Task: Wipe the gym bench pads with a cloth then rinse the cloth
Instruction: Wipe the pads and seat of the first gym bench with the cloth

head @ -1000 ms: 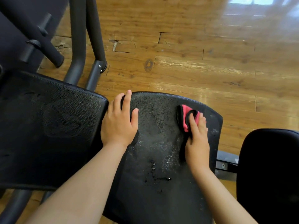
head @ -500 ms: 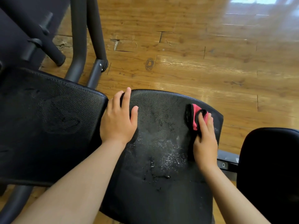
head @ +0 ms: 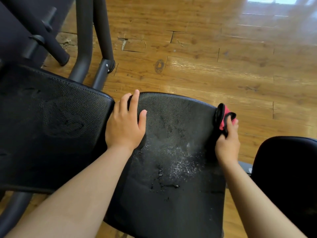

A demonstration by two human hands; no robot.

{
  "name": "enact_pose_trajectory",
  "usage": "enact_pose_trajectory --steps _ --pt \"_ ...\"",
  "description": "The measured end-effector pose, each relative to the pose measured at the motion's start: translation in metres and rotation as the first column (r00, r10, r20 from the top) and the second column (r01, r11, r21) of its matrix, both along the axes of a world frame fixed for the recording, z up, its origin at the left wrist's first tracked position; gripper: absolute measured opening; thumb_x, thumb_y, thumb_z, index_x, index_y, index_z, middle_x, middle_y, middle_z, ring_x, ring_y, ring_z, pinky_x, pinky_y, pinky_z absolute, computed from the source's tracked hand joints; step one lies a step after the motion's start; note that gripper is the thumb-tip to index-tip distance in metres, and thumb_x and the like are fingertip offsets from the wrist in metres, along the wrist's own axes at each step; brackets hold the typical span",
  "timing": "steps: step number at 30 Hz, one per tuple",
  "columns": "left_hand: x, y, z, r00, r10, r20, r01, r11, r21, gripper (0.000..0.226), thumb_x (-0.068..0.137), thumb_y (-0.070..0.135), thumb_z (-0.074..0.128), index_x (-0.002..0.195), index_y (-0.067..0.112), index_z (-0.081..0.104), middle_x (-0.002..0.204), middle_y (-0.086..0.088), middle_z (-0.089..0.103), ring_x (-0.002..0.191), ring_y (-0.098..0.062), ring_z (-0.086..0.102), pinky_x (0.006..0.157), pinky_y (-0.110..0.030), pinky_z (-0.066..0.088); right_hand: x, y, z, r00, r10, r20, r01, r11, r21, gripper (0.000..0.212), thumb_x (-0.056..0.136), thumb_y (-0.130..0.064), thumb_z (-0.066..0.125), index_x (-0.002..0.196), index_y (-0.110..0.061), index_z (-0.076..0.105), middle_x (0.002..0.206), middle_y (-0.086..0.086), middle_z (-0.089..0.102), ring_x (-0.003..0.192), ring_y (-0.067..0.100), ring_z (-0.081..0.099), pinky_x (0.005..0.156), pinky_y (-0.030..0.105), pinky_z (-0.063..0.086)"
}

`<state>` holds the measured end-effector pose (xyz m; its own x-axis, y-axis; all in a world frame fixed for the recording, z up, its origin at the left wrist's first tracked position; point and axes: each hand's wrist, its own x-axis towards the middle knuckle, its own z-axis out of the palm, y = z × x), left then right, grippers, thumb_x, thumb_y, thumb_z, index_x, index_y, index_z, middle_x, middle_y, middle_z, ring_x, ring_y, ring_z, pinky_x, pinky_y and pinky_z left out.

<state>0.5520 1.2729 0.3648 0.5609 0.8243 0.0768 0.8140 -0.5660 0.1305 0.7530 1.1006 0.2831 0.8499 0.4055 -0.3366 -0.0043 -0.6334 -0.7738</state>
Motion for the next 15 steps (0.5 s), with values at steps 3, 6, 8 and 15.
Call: enact_pose_trajectory --steps 3,6,8,15 --pt "0.0 0.0 0.0 1.0 -0.004 0.003 0.004 1.0 0.009 0.059 0.096 0.042 0.033 0.145 0.01 0.038 0.135 -0.014 0.049 0.111 -0.034 0.052 0.081 -0.045 0.05 0.024 0.01 -0.002 0.995 -0.058 -0.082 0.056 0.998 -0.033 0.073 0.088 0.013 0.03 0.15 -0.026 0.03 0.161 -0.002 0.009 0.147 0.009 0.005 0.11 0.019 0.005" --pt "0.0 -0.001 0.0 1.0 -0.002 -0.004 0.002 1.0 0.011 0.059 0.095 0.041 0.033 0.145 0.01 0.039 0.134 -0.015 0.05 0.109 -0.033 0.053 0.079 -0.044 0.05 0.002 -0.002 -0.002 0.995 -0.07 -0.069 0.067 0.997 -0.039 0.076 0.086 0.014 0.03 0.151 -0.024 0.027 0.161 0.0 0.008 0.148 0.009 0.004 0.11 0.017 0.004" --pt "0.0 0.0 0.0 1.0 -0.003 -0.006 0.003 1.0 0.007 0.059 0.095 0.041 0.033 0.145 0.01 0.039 0.133 -0.014 0.05 0.109 -0.033 0.053 0.078 -0.044 0.05 -0.024 -0.018 -0.002 0.997 -0.056 -0.047 0.054 0.998 -0.036 0.078 0.084 0.017 0.03 0.151 -0.022 0.026 0.161 0.001 0.008 0.147 0.009 0.004 0.114 0.019 0.004" --pt "0.0 0.0 0.0 1.0 -0.001 -0.005 0.001 1.0 0.006 0.059 0.095 0.042 0.034 0.145 0.01 0.038 0.134 -0.013 0.049 0.111 -0.032 0.052 0.078 -0.043 0.05 0.009 -0.012 -0.002 0.997 -0.036 -0.065 0.027 0.992 -0.126 0.071 0.092 0.008 0.032 0.152 -0.028 0.022 0.161 0.002 0.007 0.147 0.022 0.015 0.113 0.03 0.019"
